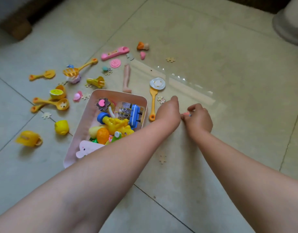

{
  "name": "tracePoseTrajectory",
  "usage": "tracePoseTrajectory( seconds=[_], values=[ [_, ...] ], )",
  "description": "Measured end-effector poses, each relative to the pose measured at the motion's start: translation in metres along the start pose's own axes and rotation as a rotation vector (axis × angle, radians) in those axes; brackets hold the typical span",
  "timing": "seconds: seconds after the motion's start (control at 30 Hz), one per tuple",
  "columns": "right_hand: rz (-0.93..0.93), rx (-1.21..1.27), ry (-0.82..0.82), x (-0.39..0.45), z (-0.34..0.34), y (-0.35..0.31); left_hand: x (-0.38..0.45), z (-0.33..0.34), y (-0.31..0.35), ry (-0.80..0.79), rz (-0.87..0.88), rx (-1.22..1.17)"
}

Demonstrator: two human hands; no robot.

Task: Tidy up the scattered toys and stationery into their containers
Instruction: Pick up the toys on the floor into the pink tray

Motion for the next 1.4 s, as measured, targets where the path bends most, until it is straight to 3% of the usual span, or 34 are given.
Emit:
tracePoseTrajectory(
  seconds=[0.13,0.2,0.3,0.37,0.47,0.53,0.63,0.73,0.8,0.93,1.1,1.4],
  values=[
    [0.066,0.118,-0.173,-0.007,0.013,-0.028,-0.006,-0.045,-0.028,0.163,-0.112,-0.154],
    [0.042,0.252,-0.157,-0.011,0.013,-0.05,-0.016,-0.067,-0.047,0.259,-0.176,-0.261],
    [-0.117,0.476,-0.149,-0.02,0.013,-0.098,-0.03,-0.1,-0.079,0.4,-0.294,-0.28],
    [-0.259,0.556,-0.291,-0.031,0.022,-0.131,-0.036,-0.119,-0.098,0.458,-0.393,-0.278],
    [-0.367,0.457,-0.491,-0.049,0.043,-0.155,-0.048,-0.138,-0.119,0.487,-0.568,-0.083],
    [-0.359,0.45,-0.408,-0.046,0.044,-0.148,-0.055,-0.142,-0.12,0.499,-0.58,0.08],
    [-0.258,0.425,-0.237,-0.029,0.029,-0.113,-0.056,-0.133,-0.098,0.534,-0.361,0.184],
    [-0.185,0.282,-0.238,-0.016,0.02,-0.071,-0.052,-0.11,-0.064,0.462,-0.074,0.137],
    [-0.17,0.196,-0.231,-0.011,0.013,-0.046,-0.049,-0.09,-0.045,0.382,0.012,0.084],
    [-0.191,0.1,-0.212,-0.017,0.009,-0.01,-0.052,-0.047,-0.035,0.164,-0.033,0.022],
    [-0.245,-0.037,-0.201,-0.022,0.013,-0.001,-0.072,0.008,-0.054,-0.358,-0.172,0.491],
    [-0.204,-0.071,-0.275,-0.026,0.018,-0.008,-0.095,0.034,-0.065,-0.352,0.005,0.432]
  ],
)
Point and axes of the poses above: each hand's wrist, its own x-axis towards the middle knuckle, its own z-axis out of the palm, y = z × x, the point moved 6 cm from there along x, towards the middle knuckle, and after that the axes turned 1 degree about y, right-handed, at the moved point
